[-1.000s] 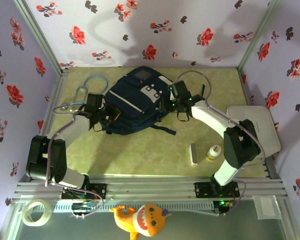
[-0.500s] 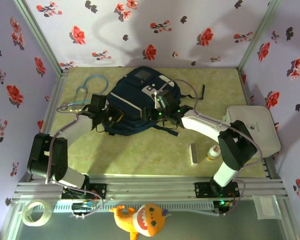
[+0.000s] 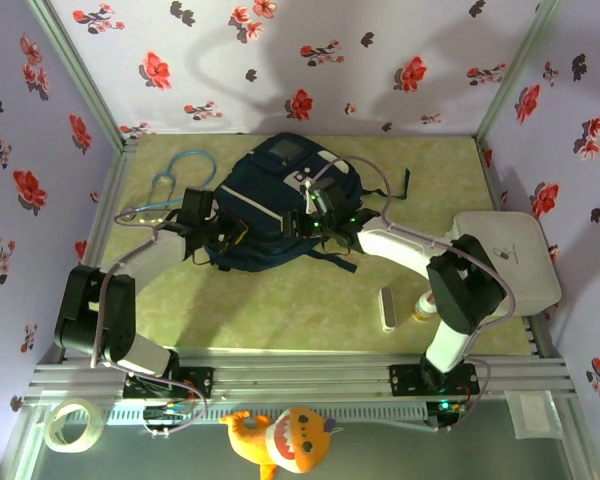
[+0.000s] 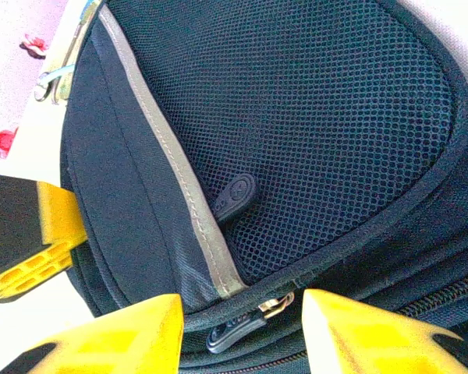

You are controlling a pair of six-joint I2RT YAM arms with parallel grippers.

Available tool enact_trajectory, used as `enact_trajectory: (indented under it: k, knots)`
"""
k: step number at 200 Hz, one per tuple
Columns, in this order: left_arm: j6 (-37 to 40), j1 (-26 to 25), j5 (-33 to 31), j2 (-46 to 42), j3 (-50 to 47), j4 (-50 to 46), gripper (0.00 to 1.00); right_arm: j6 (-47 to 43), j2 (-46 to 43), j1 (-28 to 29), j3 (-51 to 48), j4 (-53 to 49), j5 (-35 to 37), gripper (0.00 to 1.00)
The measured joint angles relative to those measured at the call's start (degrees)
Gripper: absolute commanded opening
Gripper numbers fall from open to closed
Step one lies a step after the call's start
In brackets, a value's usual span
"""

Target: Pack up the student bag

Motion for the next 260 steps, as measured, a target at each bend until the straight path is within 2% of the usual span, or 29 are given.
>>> enact_trajectory:
  k: [41,128,163,195,260]
  knots:
    - [0.0,0.0,0.0,0.0,0.1,0.0,0.08,-1.2,0.6,0.0,0.0,0.0,0.0,0.54]
    - [0.1,0.0,0.0,0.0,0.1,-0.2,0.1,4.9,5.0,-1.1,2.6,1.0,-4.4,0.55]
    - [0.3,0.0,0.0,0.0,0.1,-0.3,0.1,13.7,4.6,-3.6,2.6,1.7,-3.6,0.52]
    - [0.5,0.0,0.0,0.0,0.2,-0.4,0.11,20.4,4.8,-7.1,3.8,-0.6,-2.4,0.44]
    - [2.2,0.0,0.0,0.0,1.0,-2.3,0.21,26.4,9.3,-7.9,8.2,-1.2,-5.4,0.31]
